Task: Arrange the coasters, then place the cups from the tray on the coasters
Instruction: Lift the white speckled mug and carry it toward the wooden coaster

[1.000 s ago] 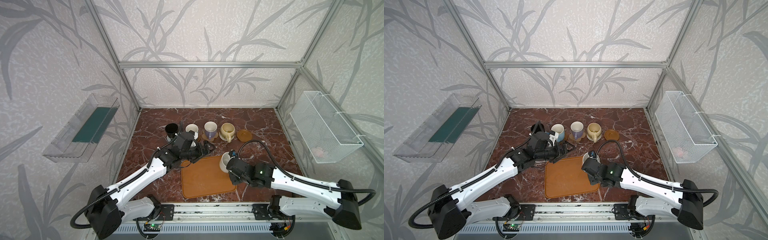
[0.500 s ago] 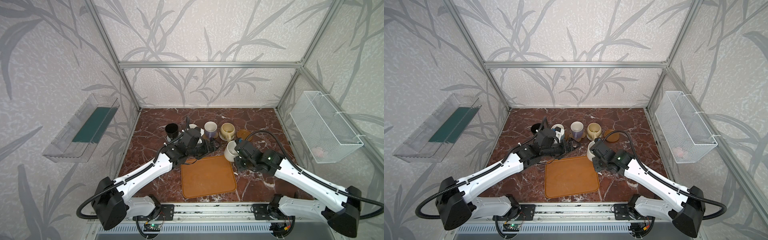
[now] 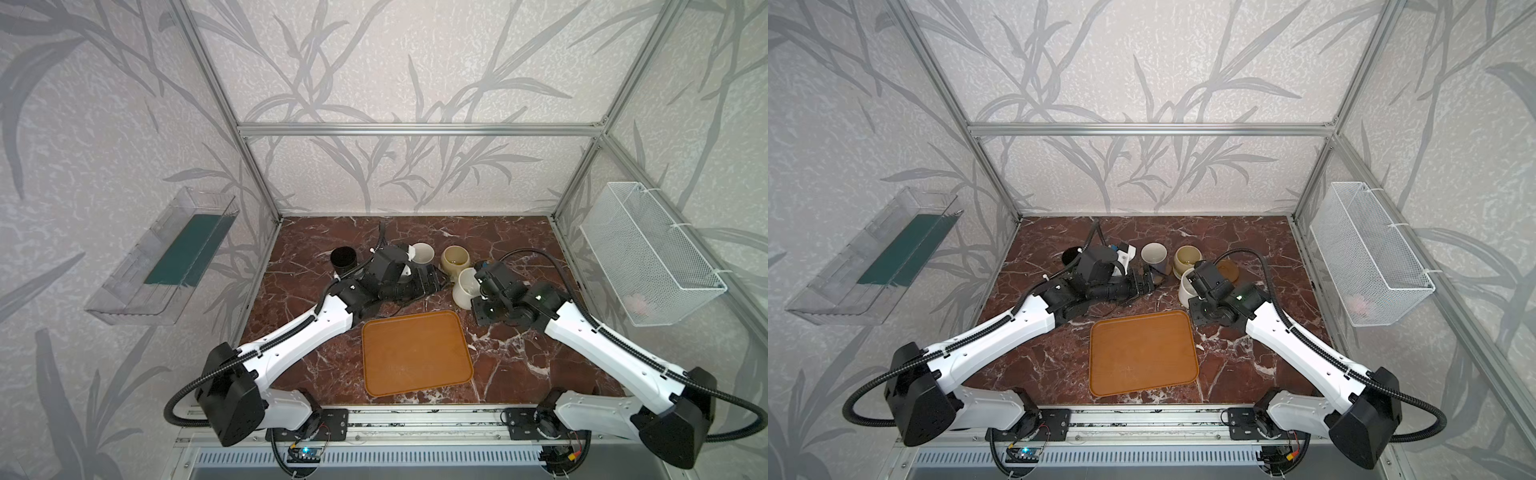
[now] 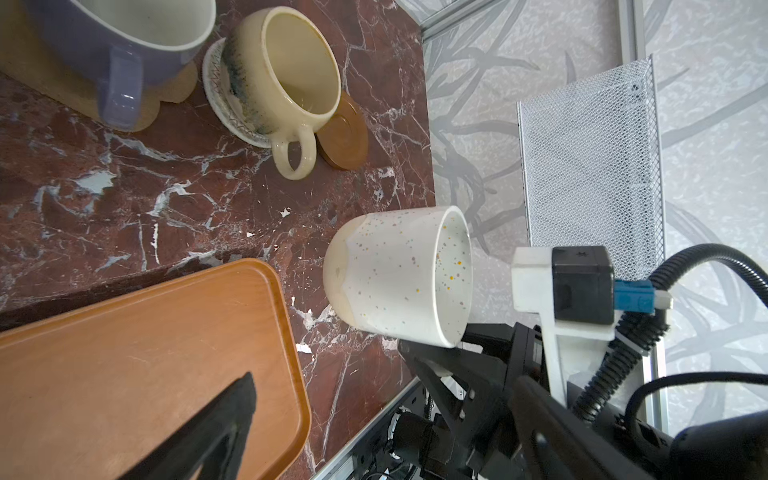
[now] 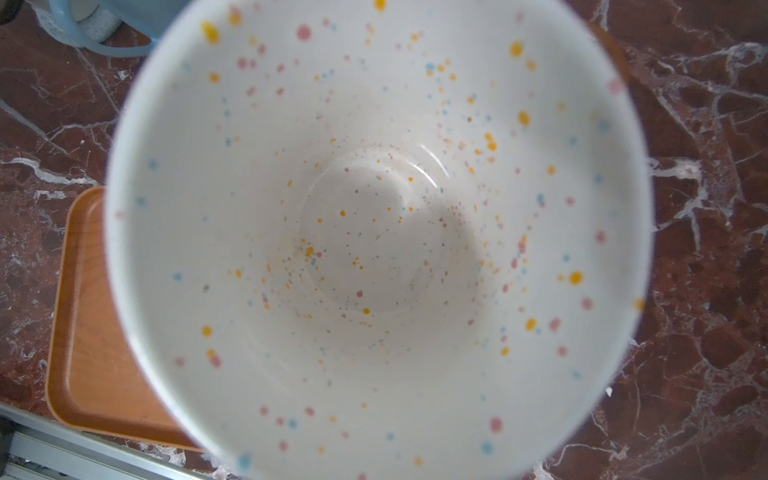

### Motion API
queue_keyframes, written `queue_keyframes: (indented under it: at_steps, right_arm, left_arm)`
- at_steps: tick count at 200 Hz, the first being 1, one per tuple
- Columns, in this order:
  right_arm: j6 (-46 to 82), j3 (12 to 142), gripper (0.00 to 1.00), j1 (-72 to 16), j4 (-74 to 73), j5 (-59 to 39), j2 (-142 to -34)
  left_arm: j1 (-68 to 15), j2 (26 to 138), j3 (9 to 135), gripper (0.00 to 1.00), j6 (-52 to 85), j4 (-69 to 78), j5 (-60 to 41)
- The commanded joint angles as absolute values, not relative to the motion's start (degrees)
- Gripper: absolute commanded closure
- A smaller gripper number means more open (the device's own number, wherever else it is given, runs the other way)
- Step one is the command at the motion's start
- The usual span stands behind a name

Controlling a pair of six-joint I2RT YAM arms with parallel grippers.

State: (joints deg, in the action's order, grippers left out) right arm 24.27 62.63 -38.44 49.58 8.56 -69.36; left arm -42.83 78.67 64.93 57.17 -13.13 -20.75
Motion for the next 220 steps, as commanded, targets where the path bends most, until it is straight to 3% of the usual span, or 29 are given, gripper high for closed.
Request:
queue_keyframes:
  at_steps: [1, 69, 121, 220]
  right_arm:
    - [21.7, 65.7, 1.0, -36.0, 46.8, 8.7, -68.9]
    - [16.3, 65.0, 1.0, -26.3, 44.5, 7.2, -70.6]
    - [14.2, 65.9, 1.0, -21.0, 41.6, 5.7, -75.8]
    - [14.0, 67.4, 1.0, -15.1, 36.2, 5.8, -84.3]
  left_arm:
    - [-43.1, 80.5, 69.2, 0.01, 54.5, -15.1, -21.8]
    - [-43.0, 86.9, 75.8, 0.01, 51.3, -17.1, -23.2]
    - [-42.8, 94.4, 82.8, 0.01, 48.8, -18.2, -30.5]
    - [-42.9, 102.3, 92.9, 0.01, 44.6, -25.5, -24.8]
